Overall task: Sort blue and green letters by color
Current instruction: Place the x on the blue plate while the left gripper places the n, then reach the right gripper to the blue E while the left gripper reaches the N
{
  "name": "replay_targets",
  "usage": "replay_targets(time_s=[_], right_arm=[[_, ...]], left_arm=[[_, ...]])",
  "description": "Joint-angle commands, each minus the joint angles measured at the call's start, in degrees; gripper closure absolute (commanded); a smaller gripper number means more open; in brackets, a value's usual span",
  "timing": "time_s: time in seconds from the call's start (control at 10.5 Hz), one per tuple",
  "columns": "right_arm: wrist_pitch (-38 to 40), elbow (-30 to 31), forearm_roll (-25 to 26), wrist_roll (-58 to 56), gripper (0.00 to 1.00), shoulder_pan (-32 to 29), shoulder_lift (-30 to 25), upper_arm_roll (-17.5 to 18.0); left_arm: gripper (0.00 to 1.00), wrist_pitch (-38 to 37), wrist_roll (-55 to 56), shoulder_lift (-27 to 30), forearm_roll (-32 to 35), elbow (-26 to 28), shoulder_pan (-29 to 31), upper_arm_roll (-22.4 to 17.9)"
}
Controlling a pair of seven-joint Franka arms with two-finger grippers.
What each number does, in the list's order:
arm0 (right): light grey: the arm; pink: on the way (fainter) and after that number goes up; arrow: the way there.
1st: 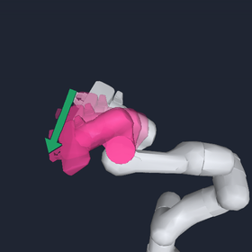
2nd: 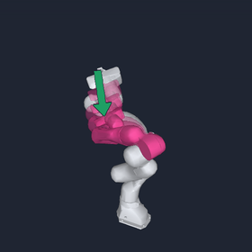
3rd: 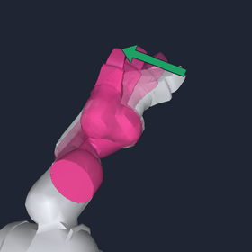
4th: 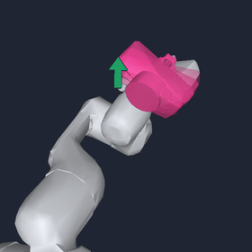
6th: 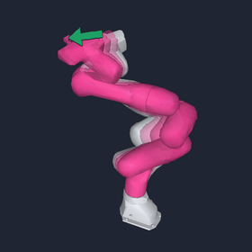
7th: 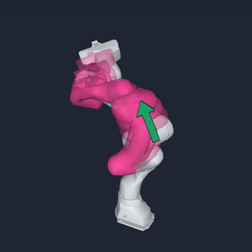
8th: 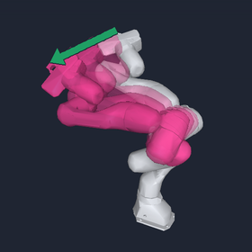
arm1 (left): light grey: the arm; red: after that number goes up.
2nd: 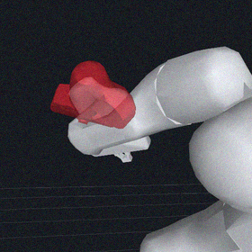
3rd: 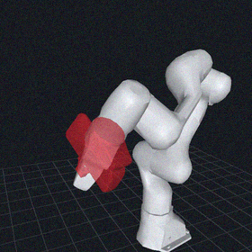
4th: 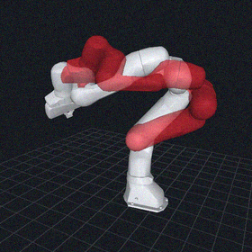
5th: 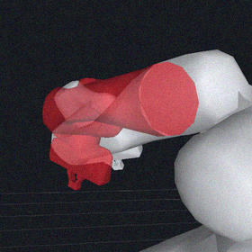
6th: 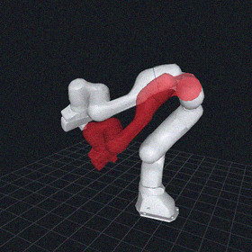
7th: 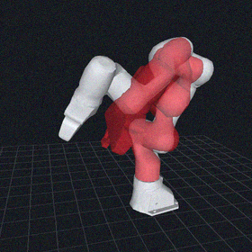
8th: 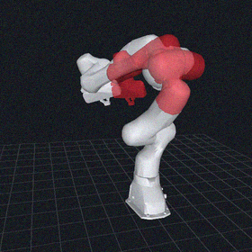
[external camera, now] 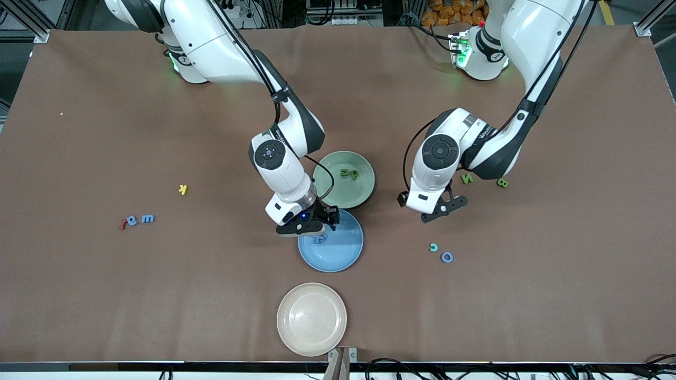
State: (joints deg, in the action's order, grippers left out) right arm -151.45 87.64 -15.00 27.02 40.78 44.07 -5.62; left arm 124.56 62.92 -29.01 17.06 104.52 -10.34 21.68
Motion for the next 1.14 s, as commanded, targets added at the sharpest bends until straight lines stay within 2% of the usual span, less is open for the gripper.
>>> replay_targets(time_s=[0.0, 0.19, 0.38, 0.76, 0.95, 1.05], right_arm=[[0.9, -1.2, -0.6, -2.3, 0.0, -1.7, 0.1, 0.0], [3.8, -1.0, -0.6, -8.1, 0.0, -4.5, -0.6, 0.0], [8.2, -1.0, -0.5, -13.4, 0.0, -8.0, -2.0, 0.0], [12.9, 0.4, -0.4, -16.4, 0.0, -16.8, -5.5, -0.4], [13.0, 2.4, -0.4, -19.0, 0.0, -20.8, -7.4, -2.2], [13.8, 3.2, -0.4, -21.0, 0.0, -21.7, -8.2, -4.3]], left_arm=[[0.0, 6.6, -2.7, 5.1, 1.8, 9.8, 3.3, 0.8], [0.0, 10.2, -7.2, 8.2, 1.8, 15.9, 5.8, 0.8], [0.0, 10.4, -9.3, 9.9, 1.8, 19.4, 7.2, 0.8], [0.0, 10.4, -11.6, 10.6, 4.4, 23.3, 12.4, 1.1], [0.0, 13.3, -14.2, 12.0, 4.4, 26.5, 15.4, 1.4], [0.0, 18.0, -15.9, 13.8, 4.4, 30.6, 17.5, 1.4]])
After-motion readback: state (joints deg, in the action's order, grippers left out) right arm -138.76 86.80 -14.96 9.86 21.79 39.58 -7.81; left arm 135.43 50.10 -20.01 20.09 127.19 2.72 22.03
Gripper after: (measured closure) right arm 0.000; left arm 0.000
